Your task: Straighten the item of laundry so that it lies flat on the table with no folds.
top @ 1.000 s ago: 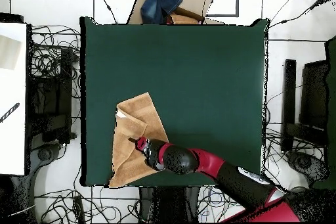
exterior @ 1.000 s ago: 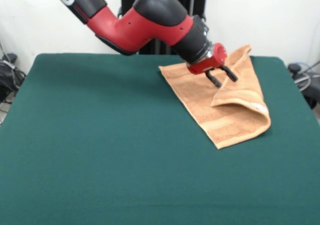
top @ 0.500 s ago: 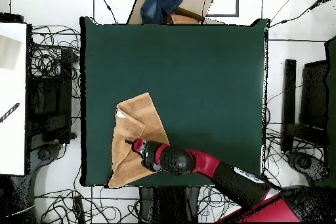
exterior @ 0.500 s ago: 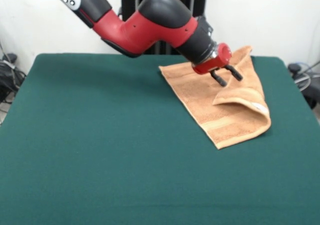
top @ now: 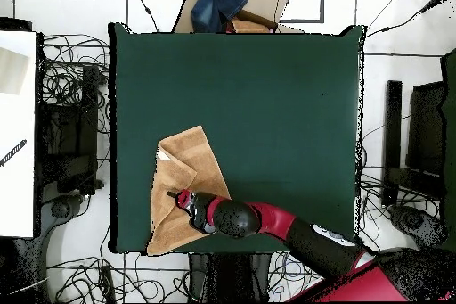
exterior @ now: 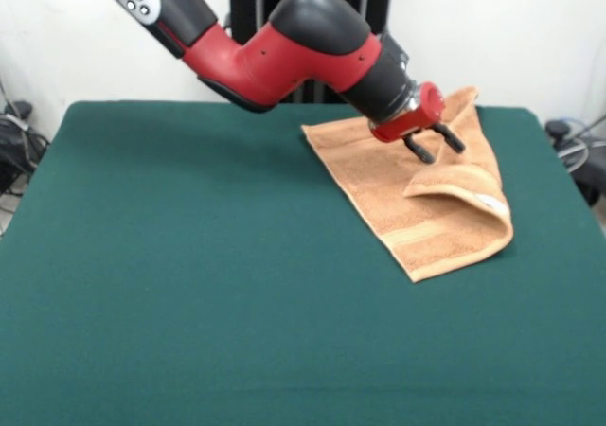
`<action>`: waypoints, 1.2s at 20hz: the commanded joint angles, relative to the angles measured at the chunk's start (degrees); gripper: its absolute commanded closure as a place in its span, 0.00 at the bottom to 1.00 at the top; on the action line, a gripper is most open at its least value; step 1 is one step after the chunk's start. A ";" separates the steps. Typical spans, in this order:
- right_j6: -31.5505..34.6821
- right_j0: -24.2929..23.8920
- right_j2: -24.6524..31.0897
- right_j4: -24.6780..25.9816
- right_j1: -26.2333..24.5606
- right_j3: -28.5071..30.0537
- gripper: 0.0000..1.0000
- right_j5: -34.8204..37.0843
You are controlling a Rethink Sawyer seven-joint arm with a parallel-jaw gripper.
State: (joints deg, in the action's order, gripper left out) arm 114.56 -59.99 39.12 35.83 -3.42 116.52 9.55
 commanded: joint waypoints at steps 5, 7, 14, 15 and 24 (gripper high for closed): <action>-2.57 4.41 -2.71 6.48 -2.43 -9.14 0.00 -1.68; -1.83 4.90 -2.77 6.74 -2.04 -8.95 0.00 -2.56; -2.85 2.97 -1.34 6.46 -5.05 -8.18 0.00 -1.42; -2.92 2.62 -0.91 6.44 -5.55 -7.86 0.00 -1.52; 0.79 5.26 -0.57 8.20 -10.16 -6.84 0.00 -8.86</action>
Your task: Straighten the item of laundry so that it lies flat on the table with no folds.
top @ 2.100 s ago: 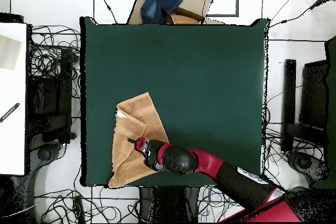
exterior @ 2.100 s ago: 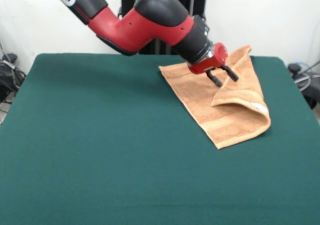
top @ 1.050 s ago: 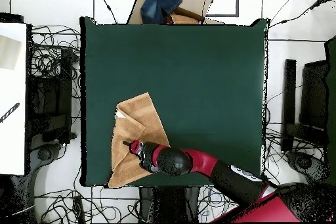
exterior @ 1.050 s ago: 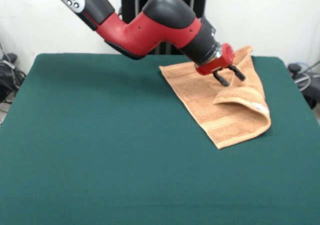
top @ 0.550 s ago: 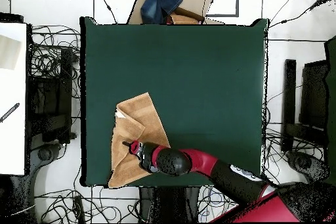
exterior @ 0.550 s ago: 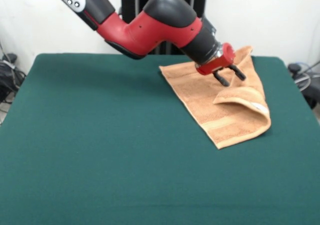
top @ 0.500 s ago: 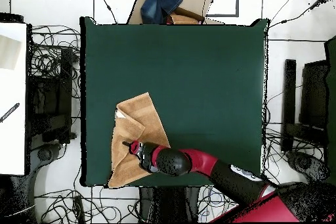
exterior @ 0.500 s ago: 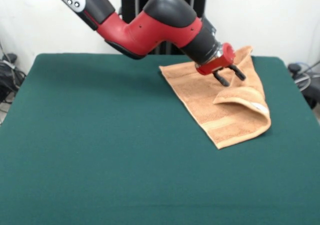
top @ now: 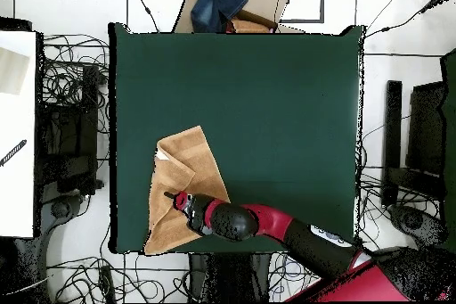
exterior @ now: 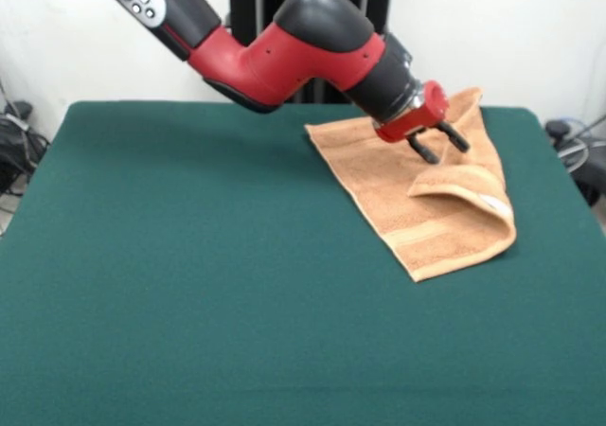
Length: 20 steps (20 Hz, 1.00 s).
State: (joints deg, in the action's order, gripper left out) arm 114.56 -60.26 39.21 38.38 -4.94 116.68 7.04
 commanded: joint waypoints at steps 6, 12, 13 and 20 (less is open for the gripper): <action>5.61 9.41 -4.54 7.66 -6.30 -8.34 0.00 -18.91; 6.51 11.24 -6.66 7.15 -5.03 -8.01 0.00 -23.49; 6.63 11.63 -6.92 6.73 -4.69 -7.82 0.00 -23.79; 6.48 11.94 -6.44 5.17 -4.24 -7.87 0.00 -21.92</action>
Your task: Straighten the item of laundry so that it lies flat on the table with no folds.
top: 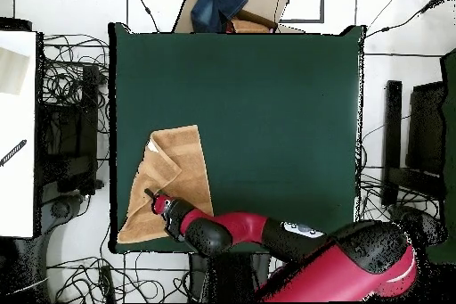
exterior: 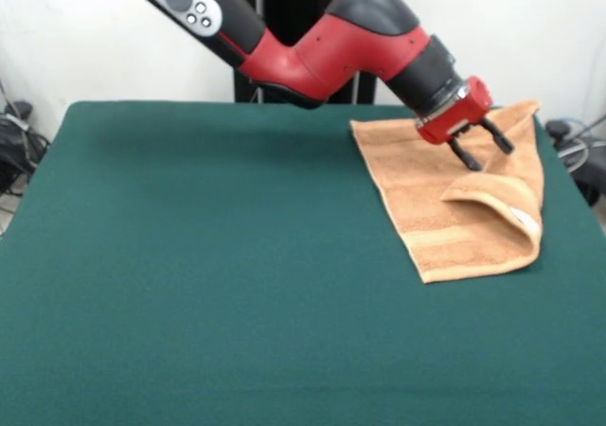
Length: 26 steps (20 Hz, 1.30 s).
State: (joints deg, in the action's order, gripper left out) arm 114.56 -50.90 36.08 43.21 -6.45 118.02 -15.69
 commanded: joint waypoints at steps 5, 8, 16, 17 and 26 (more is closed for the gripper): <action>8.31 7.10 -5.69 -4.70 2.37 -6.89 0.00 -1.17; 9.68 11.83 -9.18 -9.24 9.04 -4.03 0.00 -3.91; 10.09 11.54 -8.25 -12.53 13.53 0.19 0.00 -3.03; 10.04 10.94 -7.87 -12.52 13.63 0.45 0.00 -2.60; 7.79 3.88 -3.60 -9.30 10.28 -0.66 0.00 1.85</action>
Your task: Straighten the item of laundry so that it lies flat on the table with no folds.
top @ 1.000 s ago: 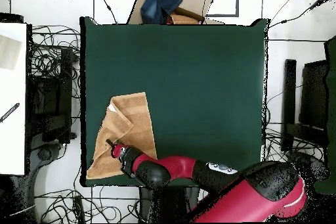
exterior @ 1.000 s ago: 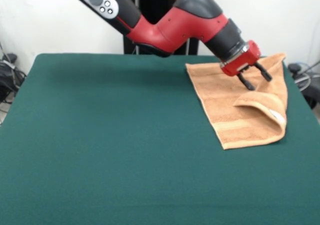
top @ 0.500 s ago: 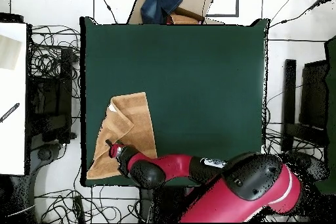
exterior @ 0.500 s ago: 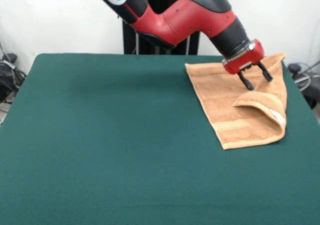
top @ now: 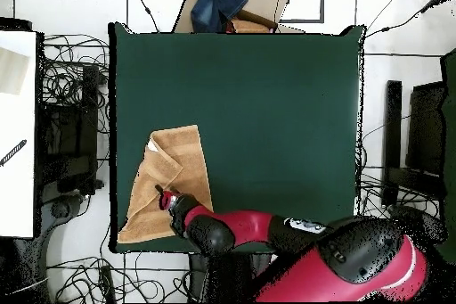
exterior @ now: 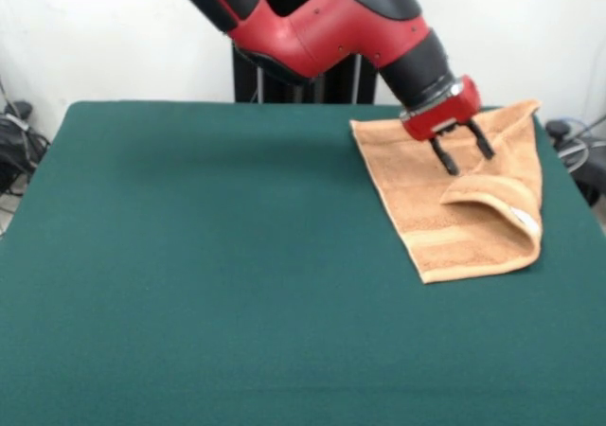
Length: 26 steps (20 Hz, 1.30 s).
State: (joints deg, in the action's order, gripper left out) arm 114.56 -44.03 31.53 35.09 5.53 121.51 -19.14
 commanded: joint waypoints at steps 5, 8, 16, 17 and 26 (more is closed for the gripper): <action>7.22 -3.45 1.78 -1.30 -2.57 -4.62 0.00 5.82; 7.17 -4.29 2.69 -0.33 -4.05 -4.67 0.00 5.28; 6.28 -6.35 5.53 3.99 -13.67 -9.99 0.00 5.44; 6.30 -6.34 5.66 4.00 -13.74 -9.94 0.00 5.44; 5.51 -7.44 6.58 3.95 -13.87 -9.75 0.00 6.93</action>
State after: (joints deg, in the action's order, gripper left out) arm 114.56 -52.52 34.12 37.43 -2.96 120.10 -19.18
